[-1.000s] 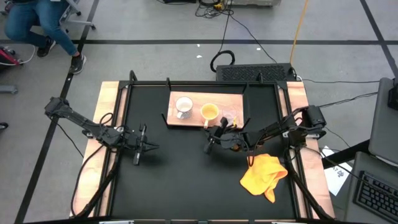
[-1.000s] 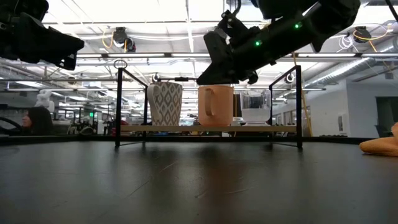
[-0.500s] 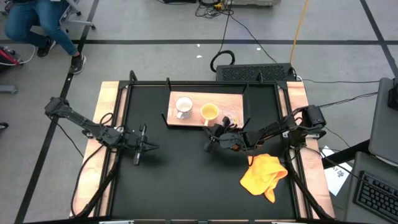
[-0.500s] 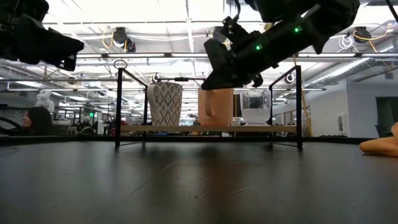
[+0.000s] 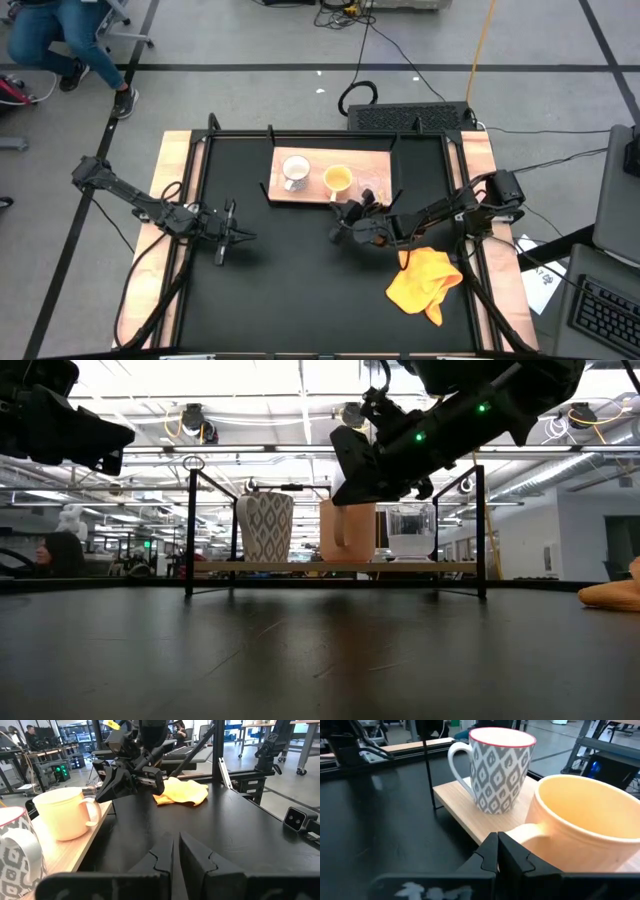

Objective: Stack small to large cups/mugs on shelf
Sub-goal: Adjust the mugs on the shelf

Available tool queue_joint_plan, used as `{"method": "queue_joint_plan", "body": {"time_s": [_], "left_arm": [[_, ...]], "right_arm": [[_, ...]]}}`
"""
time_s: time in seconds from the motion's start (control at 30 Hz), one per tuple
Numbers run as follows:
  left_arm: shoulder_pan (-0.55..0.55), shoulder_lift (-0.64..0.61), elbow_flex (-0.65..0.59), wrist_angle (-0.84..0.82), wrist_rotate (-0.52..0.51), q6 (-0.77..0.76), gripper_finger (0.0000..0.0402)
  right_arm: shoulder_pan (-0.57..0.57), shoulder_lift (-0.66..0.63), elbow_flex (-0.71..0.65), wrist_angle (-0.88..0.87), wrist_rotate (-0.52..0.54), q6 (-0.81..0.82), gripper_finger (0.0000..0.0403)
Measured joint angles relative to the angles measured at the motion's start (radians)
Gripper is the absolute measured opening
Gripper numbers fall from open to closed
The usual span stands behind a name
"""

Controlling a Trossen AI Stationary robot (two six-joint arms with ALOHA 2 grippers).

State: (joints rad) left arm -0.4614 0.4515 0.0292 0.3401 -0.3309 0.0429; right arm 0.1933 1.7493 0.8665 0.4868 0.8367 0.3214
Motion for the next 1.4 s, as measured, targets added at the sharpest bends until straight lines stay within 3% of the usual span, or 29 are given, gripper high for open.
{"method": "queue_joint_plan", "body": {"time_s": [0.33, 0.93, 1.3, 1.4], "left_arm": [[0.0, 0.0, 0.0, 0.0, 0.0, 0.001, 0.0033], [0.0, 0.0, 0.0, 0.0, 0.019, 0.004, 0.0033], [0.0, 0.0, 0.0, 0.0, 0.019, 0.003, 0.0033], [0.0, 0.0, 0.0, -0.005, 0.019, 0.001, 0.0033]], "right_arm": [[0.025, 0.0, 0.031, 0.011, -0.04, -0.014, 0.0], [-0.046, 0.0, 0.052, -0.048, -0.109, 0.014, 0.0], [-0.051, 0.0, 0.052, -0.114, -0.102, 0.08, 0.0], [-0.042, 0.0, 0.052, -0.148, -0.056, 0.11, 0.0]]}}
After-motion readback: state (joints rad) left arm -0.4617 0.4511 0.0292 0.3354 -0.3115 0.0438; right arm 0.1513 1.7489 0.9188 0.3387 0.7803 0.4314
